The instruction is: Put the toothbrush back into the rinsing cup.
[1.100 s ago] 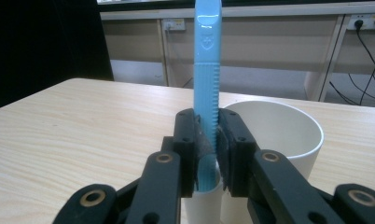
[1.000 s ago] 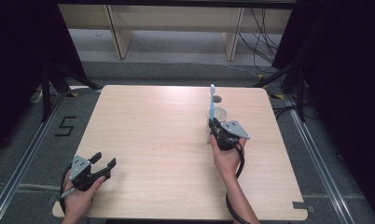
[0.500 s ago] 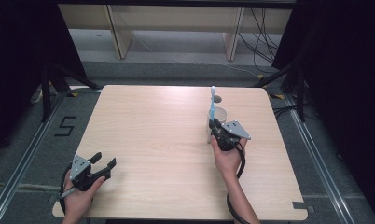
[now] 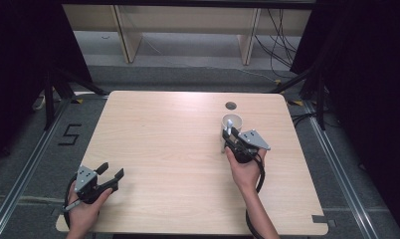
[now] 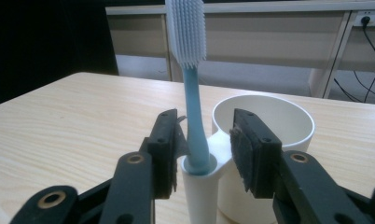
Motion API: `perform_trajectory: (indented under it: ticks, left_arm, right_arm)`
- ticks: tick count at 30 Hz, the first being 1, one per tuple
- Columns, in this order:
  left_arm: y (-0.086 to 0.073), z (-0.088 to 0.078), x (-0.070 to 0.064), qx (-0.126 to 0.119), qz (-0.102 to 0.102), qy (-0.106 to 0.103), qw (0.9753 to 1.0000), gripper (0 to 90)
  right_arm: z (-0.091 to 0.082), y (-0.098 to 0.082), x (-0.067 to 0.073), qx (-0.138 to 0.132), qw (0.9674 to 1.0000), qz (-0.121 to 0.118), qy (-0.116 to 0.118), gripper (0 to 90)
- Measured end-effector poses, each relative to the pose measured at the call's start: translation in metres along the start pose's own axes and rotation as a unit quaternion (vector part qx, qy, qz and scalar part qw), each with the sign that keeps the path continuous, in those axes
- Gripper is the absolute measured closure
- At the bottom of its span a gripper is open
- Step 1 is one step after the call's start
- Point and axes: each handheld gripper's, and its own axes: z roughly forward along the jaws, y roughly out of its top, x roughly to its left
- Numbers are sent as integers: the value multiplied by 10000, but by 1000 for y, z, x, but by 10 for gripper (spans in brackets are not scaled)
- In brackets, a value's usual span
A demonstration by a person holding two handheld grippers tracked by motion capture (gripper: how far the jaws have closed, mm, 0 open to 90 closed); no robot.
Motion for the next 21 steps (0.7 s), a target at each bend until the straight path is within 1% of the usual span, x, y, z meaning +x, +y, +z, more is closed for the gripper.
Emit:
perform_trajectory:
  ticks: [3,5,8,10,11,12,14,15,16,17,18,19,21]
  left_arm:
    - [0,0,0,0,2,-1,10000,328]
    - [0,0,0,-3,-6,4,10000,328]
    - [0,0,0,-5,-10,4,10000,328]
    - [0,0,0,-4,-13,5,10000,328]
    - [0,0,0,-5,-13,5,10000,328]
    - [0,0,0,2,-16,8,10000,328]
    - [0,0,0,-4,-13,6,10000,328]
    - [0,0,0,-2,-11,8,10000,328]
    - [0,0,0,1,-6,8,10000,328]
    - [0,0,0,1,-5,9,10000,328]
    - [0,0,0,-4,-8,10,10000,328]
    - [0,0,0,-8,-19,11,10000,328]
    - [0,0,0,3,-27,9,10000,328]
  right_arm:
    - [-2,-1,-2,-4,10000,-81,-28,602]
    - [-3,-1,-1,59,10000,25,-34,592]
    - [-4,0,-3,48,10000,-70,-48,575]
    - [-5,1,-3,84,9999,-54,-7,563]
    - [-5,1,-3,111,9999,-94,43,559]
    - [-7,1,-3,142,9999,-95,27,557]
    - [-8,2,-3,140,9998,-123,78,551]
    - [-9,2,-3,165,9997,-183,19,548]
    - [-10,3,-2,184,9997,-113,124,545]
    - [-11,3,-3,168,9996,-190,81,542]
    - [-11,3,-2,198,9996,-144,152,539]
    - [-12,3,-2,223,9995,-165,139,536]
    - [-14,3,-3,248,9994,-135,184,534]
